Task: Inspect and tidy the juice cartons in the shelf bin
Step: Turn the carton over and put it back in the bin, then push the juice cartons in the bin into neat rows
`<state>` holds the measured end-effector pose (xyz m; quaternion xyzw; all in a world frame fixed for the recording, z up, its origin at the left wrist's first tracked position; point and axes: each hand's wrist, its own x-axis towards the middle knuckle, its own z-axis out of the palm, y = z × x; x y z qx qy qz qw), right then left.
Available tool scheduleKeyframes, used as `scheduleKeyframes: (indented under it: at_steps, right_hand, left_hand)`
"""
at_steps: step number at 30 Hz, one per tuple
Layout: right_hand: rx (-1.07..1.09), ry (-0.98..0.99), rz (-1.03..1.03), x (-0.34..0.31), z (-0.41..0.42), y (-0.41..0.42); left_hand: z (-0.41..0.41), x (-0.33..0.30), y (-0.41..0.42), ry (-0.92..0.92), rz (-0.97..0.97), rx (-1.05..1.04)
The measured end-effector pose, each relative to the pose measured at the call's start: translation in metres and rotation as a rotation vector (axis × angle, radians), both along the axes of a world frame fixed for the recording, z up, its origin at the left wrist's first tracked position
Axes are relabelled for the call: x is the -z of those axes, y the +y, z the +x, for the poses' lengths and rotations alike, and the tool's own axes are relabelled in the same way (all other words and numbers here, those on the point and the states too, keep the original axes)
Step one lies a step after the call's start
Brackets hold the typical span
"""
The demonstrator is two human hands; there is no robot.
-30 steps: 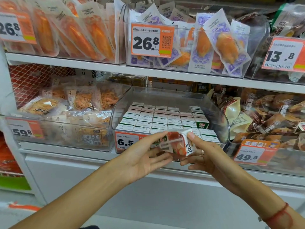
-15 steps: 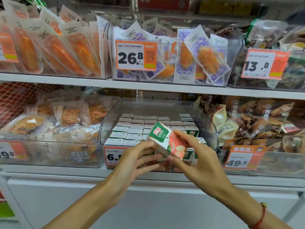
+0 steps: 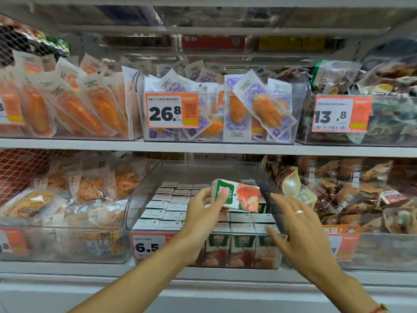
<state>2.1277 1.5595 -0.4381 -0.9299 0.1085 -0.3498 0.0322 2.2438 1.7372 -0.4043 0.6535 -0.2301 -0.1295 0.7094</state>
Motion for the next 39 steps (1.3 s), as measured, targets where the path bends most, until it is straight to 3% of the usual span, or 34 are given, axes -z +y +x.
scheduleKeyframes:
  at_steps: [3,11,18,25,33,37,39]
  right_hand:
    - [0.150,0.001,-0.023,0.004,-0.002,-0.012]
    - [0.143,-0.113,0.004,0.012,0.004,-0.011]
    - [0.110,-0.096,0.054,0.015,0.004,-0.014]
    - [0.102,-0.092,0.067,0.014,0.003,-0.014]
    - [0.105,-0.107,0.041,0.017,0.004,-0.015]
    - [0.118,-0.120,0.033,0.018,0.005,-0.015]
    - [0.123,-0.122,0.024,0.018,0.005,-0.015]
  left_hand:
    - [0.011,-0.003,-0.038,0.007,-0.009,-0.004]
    - [0.029,0.012,-0.072,-0.341,0.322,0.006]
    - [0.047,-0.016,-0.081,-0.880,0.739,0.216]
    - [0.051,-0.009,-0.105,-0.929,0.871,0.310]
    - [0.060,0.006,-0.101,-0.871,0.864,0.347]
    - [0.063,0.013,-0.096,-1.016,0.871,0.279]
    - [0.064,0.014,-0.097,-0.985,0.844,0.300]
